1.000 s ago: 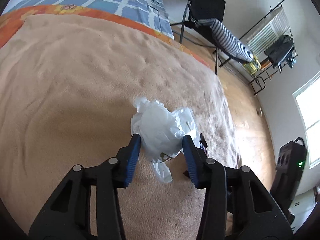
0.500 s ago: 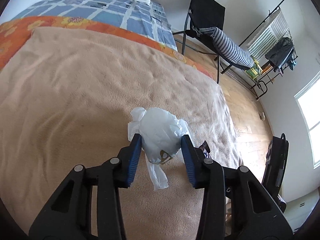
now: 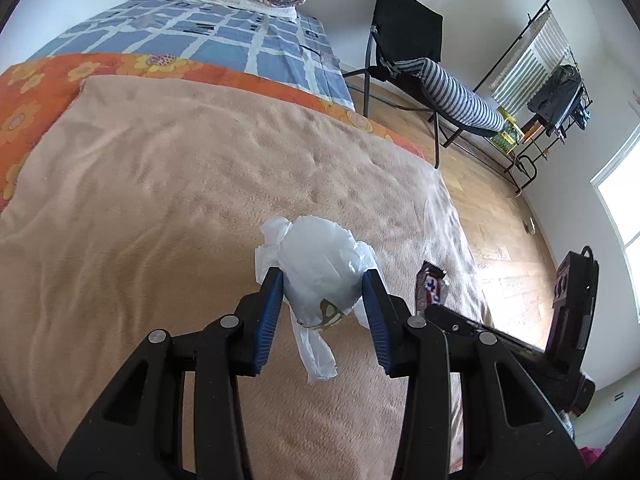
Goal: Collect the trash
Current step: 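Grasp the white plastic bag with the left tool while the right tool grasps the chocolate bar, then carry the plastic bag and chocolate bar over the blue basket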
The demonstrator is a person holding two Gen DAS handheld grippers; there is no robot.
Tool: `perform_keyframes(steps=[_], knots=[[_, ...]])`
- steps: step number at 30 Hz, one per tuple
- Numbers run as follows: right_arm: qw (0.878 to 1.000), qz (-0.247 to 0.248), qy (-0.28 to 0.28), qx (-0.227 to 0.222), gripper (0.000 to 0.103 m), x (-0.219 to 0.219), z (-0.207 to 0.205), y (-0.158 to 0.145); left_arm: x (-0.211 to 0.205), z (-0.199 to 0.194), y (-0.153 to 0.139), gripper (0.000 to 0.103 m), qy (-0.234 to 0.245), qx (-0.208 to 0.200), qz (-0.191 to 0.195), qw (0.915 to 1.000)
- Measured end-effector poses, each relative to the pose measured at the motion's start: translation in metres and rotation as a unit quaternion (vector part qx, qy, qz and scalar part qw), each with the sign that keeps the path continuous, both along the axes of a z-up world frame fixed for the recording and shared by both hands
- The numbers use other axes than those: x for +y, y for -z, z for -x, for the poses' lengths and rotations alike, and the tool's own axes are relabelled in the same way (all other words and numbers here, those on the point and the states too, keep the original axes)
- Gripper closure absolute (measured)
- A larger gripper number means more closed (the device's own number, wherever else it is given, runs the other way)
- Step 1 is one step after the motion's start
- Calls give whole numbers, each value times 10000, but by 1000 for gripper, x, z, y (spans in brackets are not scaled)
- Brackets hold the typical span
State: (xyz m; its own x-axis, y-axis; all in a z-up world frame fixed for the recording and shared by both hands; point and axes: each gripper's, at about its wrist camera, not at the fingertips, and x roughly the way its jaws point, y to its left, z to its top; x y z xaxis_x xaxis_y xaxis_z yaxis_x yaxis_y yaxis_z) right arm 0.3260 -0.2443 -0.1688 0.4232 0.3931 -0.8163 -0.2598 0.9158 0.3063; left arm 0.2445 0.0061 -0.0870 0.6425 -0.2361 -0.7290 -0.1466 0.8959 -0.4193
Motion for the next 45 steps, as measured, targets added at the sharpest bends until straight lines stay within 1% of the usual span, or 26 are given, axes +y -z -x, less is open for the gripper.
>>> perform_keyframes(steps=[6, 9, 12, 16, 22, 26, 33, 41, 45], knots=[[9998, -25, -119, -139, 95, 3, 15, -13, 5, 19, -12, 62, 82, -92, -98, 9999], [9994, 69, -216, -259, 95, 6, 28, -20, 8, 33, -19, 62, 136, -123, -152, 9997], [9988, 125, -317, -351, 95, 7, 41, -27, 14, 51, -28, 62, 153, -178, -132, 9996], [9986, -12, -402, -329, 95, 3, 60, -33, 19, 78, -39, 62, 198, -266, -157, 9993], [9971, -95, -624, -427, 95, 2, 103, -44, 26, 128, -50, 62, 236, -366, -93, 9990], [9950, -106, -826, -551, 95, 3, 141, -50, 25, 164, -52, 62, 289, -401, -38, 9988], [9910, -59, -1185, -627, 95, 3, 197, -43, 17, 220, -46, 62, 423, -435, -155, 9980], [9877, 14, -1498, -439, 95, 1, 253, -17, 7, 274, -20, 62, 528, -256, -166, 9981], [9865, 77, -1598, -354, 95, 1, 272, -5, 3, 295, -2, 62, 549, -81, -74, 9984]])
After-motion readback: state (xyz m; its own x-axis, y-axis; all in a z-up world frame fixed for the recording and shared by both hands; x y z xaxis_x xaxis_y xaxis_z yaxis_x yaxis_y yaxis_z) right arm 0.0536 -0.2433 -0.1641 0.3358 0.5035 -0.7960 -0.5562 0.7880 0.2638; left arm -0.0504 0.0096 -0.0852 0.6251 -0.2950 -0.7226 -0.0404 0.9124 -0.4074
